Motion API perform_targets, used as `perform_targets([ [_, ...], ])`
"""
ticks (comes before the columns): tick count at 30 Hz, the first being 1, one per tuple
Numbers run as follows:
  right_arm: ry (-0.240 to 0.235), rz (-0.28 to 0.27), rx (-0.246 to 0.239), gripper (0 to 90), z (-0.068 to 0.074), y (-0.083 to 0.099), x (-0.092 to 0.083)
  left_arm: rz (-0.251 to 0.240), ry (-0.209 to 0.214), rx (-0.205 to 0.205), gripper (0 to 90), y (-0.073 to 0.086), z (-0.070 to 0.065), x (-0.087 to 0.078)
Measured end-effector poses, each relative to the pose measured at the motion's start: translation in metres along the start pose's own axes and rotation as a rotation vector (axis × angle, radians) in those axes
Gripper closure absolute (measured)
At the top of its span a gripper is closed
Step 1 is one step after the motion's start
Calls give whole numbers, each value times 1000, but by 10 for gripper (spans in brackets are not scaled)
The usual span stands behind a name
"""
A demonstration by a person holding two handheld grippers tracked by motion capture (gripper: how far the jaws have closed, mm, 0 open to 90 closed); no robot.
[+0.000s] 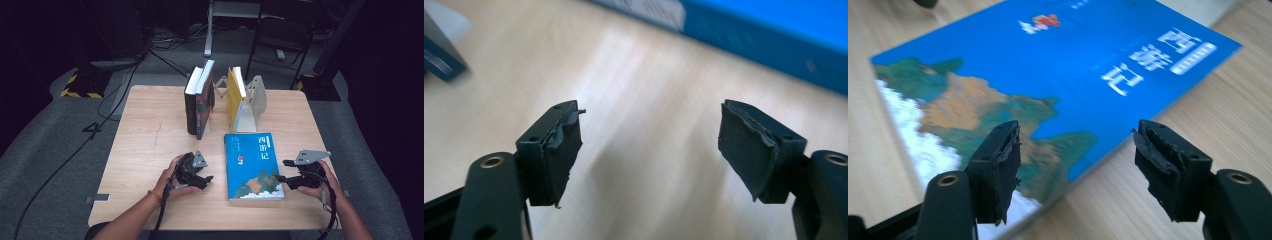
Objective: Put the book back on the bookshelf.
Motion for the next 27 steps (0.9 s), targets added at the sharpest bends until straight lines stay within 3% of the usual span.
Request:
perform_targets([
  [4,-27,39,-22,346,13,4,4,-5,41,-13,241,10,-5,-8],
  [9,-32,50,15,307,17,18,8,7,64,-27,239,24,-9,-15],
  [12,-45,50,66,272,14,27,9,-2,45,-21,249,31,-9,-21],
  [14,-66,37,109,259,12,31,10,-9,58,-35,237,34,-7,-21],
  [19,-149,23,145,234,12,37,12,-37,71,-26,212,36,-5,-19],
  [21,-183,20,136,216,14,39,13,-41,75,-24,202,36,-5,-19],
  [23,-181,96,72,180,21,41,20,-41,80,-17,198,35,-5,-18],
  [24,-132,150,17,194,27,43,27,-40,82,-16,195,35,-5,-18],
  [25,-89,161,-22,179,30,43,30,-41,84,-12,191,35,-5,-17],
  [27,-82,170,-20,181,31,41,30,-41,85,-11,188,34,-5,-17],
])
Point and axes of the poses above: each handheld gripper's, and its own axes: x roughly forward along the jaws, y roughly out of its underside, z roughly to its left, the point moved 2 cm from there along x, roughly forward along the jaws, and after that the axes turned 2 degrees about -y, right-handed, at the moved point
